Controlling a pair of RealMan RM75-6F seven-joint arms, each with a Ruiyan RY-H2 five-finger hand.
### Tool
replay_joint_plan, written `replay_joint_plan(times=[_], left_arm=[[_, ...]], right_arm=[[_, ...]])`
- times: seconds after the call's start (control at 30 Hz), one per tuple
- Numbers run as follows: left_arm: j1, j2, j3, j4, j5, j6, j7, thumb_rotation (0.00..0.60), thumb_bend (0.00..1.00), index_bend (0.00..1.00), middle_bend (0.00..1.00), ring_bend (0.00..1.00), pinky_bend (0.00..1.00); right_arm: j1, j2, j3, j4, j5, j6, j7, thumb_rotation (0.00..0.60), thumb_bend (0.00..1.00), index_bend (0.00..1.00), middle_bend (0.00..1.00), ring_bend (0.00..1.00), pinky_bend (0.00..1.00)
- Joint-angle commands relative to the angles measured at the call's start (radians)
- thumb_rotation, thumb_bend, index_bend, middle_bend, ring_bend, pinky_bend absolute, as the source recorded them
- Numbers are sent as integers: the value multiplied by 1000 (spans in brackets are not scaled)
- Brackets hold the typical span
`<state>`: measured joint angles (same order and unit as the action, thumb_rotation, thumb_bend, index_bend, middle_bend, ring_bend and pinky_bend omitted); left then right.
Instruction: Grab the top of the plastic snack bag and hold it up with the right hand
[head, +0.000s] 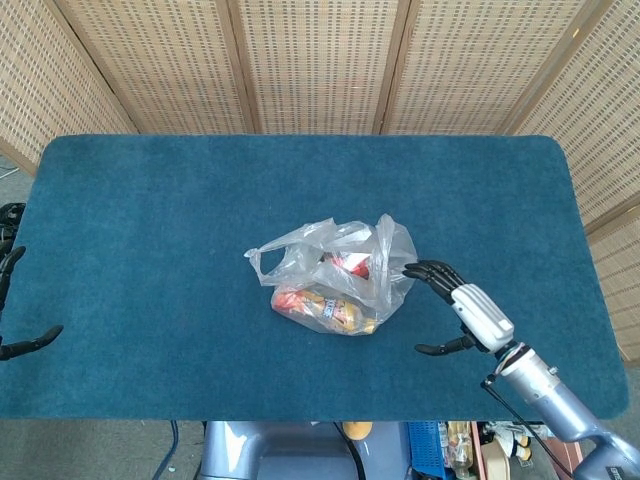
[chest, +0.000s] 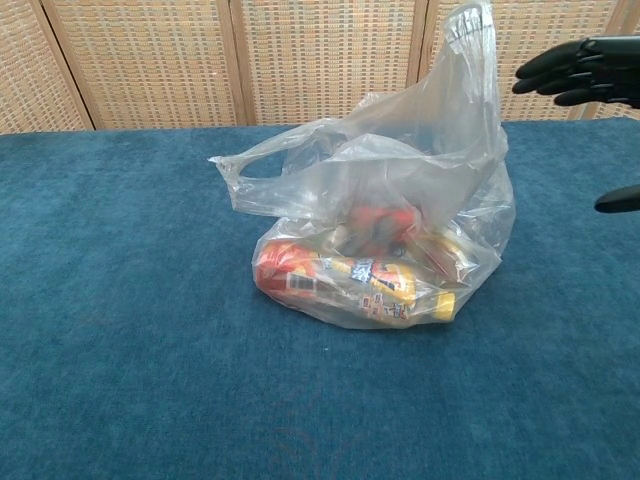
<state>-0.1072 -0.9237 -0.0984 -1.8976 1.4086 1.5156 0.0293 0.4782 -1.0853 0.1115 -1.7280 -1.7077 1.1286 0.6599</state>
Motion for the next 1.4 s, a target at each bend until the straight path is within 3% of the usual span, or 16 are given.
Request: replay_joint_plan(times=[0.03, 0.37, 0.57, 0.77, 0.87, 0.93, 1.1, 1.27, 1.4], left_arm=[[2, 3, -3, 2, -3, 3, -10, 600, 43, 0, 0, 0, 0], [5, 13, -9, 11, -12, -3, -46, 600, 43, 0, 0, 0, 0], [5, 18, -12, 16, -14, -8, -65, 600, 44, 0, 0, 0, 0], [2, 20, -13, 19, -15, -15, -72, 600, 44, 0, 0, 0, 0], [3, 21, -16, 21, -20, -16, -82, 600, 44, 0, 0, 0, 0], [2, 22, -17, 22, -22, -19, -86, 600, 44, 0, 0, 0, 0], [2, 25, -19, 25, -25, -23, -95, 600, 45, 0, 0, 0, 0], [0, 28, -19, 27, -24, -30, -102, 600, 44, 0, 0, 0, 0], [-1, 29, -20, 28, -26, -33, -104, 600, 45, 0, 0, 0, 0]], right_arm=[[45, -2, 20, -33, 31, -49, 30, 600, 0, 141, 137, 0, 0], [122, -18, 72, -116, 119, -116, 112, 600, 0, 158, 157, 0, 0], [175, -5, 92, -157, 205, -217, 225, 600, 0, 155, 170, 0, 0], [226, 33, 146, -210, 300, -349, 595, 600, 0, 155, 176, 0, 19], [249, 57, 183, -193, 272, -407, 863, 600, 0, 154, 177, 0, 26], [257, 59, 193, -174, 243, -416, 972, 600, 0, 154, 177, 0, 26], [288, 51, 190, -120, 170, -438, 1207, 600, 0, 149, 178, 0, 29], [351, 31, 153, -52, 78, -466, 1389, 600, 0, 158, 189, 20, 43], [411, 5, 134, 11, 46, -466, 1487, 600, 0, 233, 273, 96, 48]])
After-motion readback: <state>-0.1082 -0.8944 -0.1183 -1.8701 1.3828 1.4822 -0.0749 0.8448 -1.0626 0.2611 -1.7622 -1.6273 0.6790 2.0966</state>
